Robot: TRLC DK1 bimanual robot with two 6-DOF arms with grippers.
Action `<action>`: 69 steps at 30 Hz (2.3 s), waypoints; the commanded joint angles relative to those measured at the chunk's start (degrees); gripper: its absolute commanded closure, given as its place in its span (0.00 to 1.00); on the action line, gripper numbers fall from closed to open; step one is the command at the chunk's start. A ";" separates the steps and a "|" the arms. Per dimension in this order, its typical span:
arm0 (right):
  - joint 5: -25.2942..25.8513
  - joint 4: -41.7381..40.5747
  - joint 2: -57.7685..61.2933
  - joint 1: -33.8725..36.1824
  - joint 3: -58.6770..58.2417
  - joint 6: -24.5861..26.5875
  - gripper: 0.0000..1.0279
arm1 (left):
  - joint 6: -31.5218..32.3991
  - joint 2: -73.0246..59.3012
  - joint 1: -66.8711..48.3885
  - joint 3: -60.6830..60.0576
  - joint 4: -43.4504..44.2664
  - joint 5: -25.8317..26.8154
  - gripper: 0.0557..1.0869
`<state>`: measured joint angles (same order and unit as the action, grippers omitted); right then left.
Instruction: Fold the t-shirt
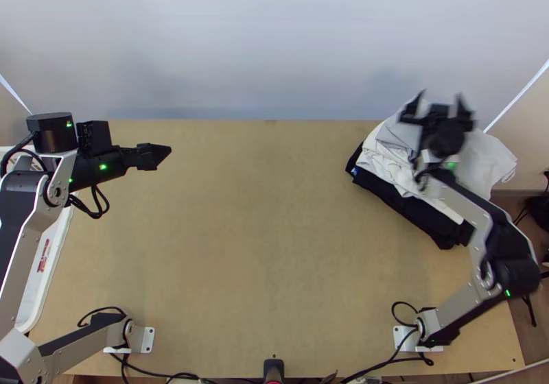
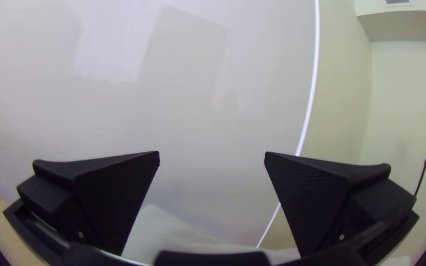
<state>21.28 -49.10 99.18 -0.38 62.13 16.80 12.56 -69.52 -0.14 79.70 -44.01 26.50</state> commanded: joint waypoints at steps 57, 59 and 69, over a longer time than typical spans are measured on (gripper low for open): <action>-23.30 -2.05 -99.44 -15.61 -60.28 2.80 0.04 | -19.68 69.69 -0.74 -62.12 55.17 -48.47 0.05; -23.30 -2.05 -99.44 -16.14 -61.43 0.78 0.04 | -20.73 69.69 -0.47 -63.79 56.31 -48.83 0.05; -21.72 27.92 -99.53 -16.23 -61.95 -14.69 0.04 | -18.71 69.69 -1.09 -78.73 55.00 -48.74 0.05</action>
<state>-1.26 -37.52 1.02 -15.66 1.63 10.81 -7.99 -1.21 -0.73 10.20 12.16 -21.76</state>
